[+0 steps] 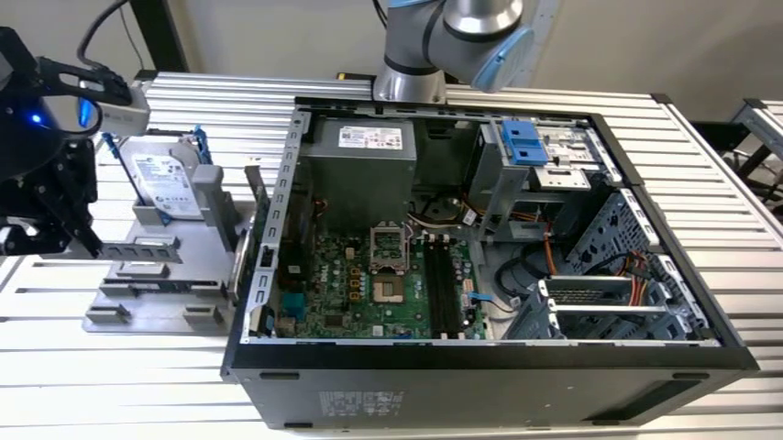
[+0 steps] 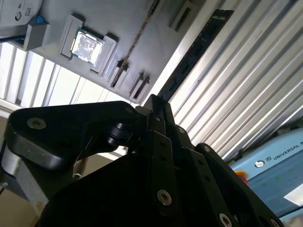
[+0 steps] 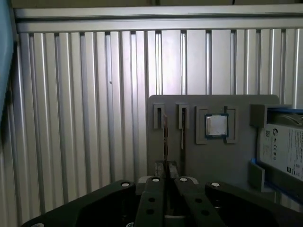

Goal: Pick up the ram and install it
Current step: 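Pick up the ram and move it above insertion slot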

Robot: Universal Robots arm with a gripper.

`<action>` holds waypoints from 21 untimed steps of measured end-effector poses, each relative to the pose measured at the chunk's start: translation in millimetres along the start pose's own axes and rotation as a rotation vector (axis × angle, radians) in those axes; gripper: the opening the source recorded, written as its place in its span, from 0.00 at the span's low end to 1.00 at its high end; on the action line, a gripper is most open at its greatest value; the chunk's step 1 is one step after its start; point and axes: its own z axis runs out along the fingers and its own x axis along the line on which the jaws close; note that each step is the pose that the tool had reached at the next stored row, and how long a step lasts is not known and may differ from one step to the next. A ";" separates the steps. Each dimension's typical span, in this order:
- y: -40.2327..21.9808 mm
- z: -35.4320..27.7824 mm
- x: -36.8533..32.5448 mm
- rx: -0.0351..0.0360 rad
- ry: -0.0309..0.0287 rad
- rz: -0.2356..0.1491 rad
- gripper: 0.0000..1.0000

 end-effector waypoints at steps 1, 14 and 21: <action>0.0 -2.1 0.0 -0.0001 0.0001 0.000 0.00; 0.5 -25.0 -0.1 0.0000 0.0000 0.000 0.00; 1.0 -35.0 -0.5 0.0030 -0.0048 0.000 0.00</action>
